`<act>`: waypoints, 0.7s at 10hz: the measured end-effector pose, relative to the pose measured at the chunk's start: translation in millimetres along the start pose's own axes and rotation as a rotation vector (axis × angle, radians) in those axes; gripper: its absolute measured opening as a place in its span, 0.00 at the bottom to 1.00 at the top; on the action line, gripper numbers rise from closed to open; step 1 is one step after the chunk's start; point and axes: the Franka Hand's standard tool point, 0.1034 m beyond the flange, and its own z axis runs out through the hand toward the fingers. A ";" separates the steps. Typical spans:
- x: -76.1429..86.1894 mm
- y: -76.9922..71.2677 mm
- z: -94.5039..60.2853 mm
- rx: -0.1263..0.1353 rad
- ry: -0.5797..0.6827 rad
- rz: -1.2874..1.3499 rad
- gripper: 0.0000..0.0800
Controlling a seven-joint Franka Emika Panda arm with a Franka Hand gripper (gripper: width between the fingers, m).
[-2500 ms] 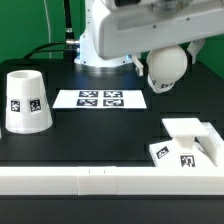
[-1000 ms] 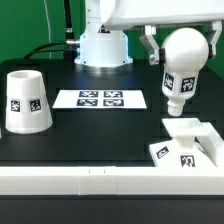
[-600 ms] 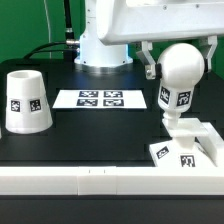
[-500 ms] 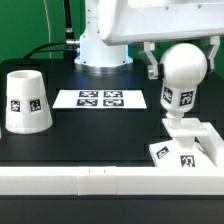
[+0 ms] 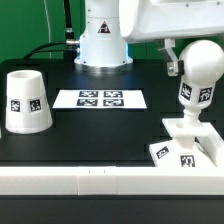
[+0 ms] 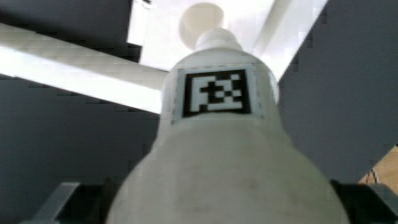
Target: Assemble lamp
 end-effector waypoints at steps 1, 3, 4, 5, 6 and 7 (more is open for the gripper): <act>-3.5 -0.3 1.8 -0.001 -0.002 -0.001 0.72; -6.5 0.3 5.1 -0.007 0.013 0.000 0.72; -8.5 0.2 7.4 -0.006 0.008 0.000 0.72; -9.4 1.7 7.9 -0.007 0.007 0.000 0.72; -10.5 3.5 8.9 -0.008 0.005 0.000 0.72; -12.7 4.0 12.1 -0.007 0.001 0.002 0.72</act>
Offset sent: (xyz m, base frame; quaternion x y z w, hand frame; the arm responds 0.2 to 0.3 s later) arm -0.0048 -0.0016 -0.0074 -0.0213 0.0094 -0.0031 0.9997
